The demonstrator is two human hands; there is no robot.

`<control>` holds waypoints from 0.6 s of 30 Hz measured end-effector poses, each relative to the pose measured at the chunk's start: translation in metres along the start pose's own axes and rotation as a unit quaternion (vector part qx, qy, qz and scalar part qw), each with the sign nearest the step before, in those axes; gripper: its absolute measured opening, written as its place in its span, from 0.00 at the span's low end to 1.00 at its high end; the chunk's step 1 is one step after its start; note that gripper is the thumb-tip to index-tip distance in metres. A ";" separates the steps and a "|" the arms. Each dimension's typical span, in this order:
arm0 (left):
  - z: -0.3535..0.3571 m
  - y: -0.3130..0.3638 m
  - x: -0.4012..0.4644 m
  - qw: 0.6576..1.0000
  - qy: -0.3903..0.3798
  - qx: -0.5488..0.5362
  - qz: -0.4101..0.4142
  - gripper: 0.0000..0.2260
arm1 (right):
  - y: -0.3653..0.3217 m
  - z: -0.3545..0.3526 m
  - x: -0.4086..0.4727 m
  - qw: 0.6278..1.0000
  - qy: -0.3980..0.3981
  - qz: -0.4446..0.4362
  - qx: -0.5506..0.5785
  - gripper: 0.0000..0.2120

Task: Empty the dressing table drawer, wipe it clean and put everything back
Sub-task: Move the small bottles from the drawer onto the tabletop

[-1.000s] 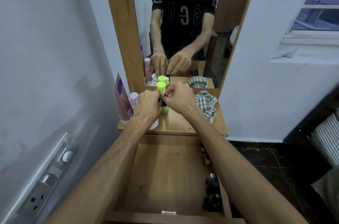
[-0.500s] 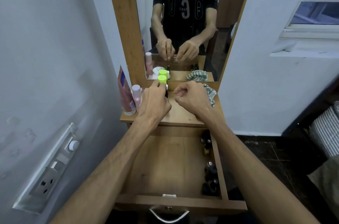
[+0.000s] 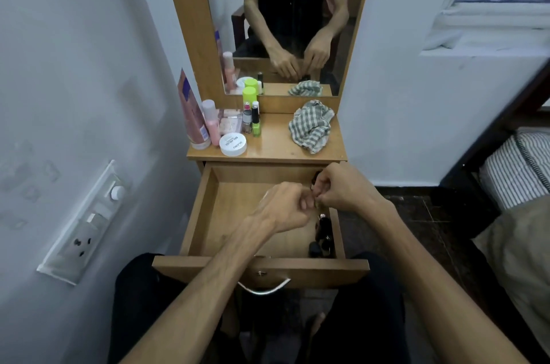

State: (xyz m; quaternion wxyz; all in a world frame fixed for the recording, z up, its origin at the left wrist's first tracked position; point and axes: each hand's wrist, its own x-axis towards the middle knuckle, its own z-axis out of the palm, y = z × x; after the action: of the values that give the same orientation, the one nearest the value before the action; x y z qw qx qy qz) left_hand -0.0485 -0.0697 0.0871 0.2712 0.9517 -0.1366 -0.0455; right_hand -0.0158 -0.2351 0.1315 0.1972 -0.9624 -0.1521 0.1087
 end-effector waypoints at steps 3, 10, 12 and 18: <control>0.012 0.008 -0.008 0.999 -0.047 0.004 -0.007 0.10 | 0.007 0.008 -0.015 0.999 -0.030 0.006 -0.036 0.03; 0.027 0.016 -0.013 0.998 -0.061 0.011 -0.011 0.16 | 0.012 0.021 -0.040 0.995 -0.027 0.001 -0.099 0.09; 0.028 0.017 -0.015 0.999 -0.050 0.006 -0.016 0.12 | 0.013 0.023 -0.045 0.995 -0.019 0.003 -0.098 0.11; 0.024 0.016 -0.026 0.997 -0.060 -0.025 -0.038 0.07 | 0.014 0.025 -0.055 0.998 -0.015 0.008 -0.056 0.11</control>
State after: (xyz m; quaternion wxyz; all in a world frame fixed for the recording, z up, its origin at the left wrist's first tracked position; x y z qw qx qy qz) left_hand -0.0816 -0.0879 0.0753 0.2847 0.9446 -0.1149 -0.1164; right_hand -0.0704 -0.2575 0.1114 0.1401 -0.9714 -0.1528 0.1159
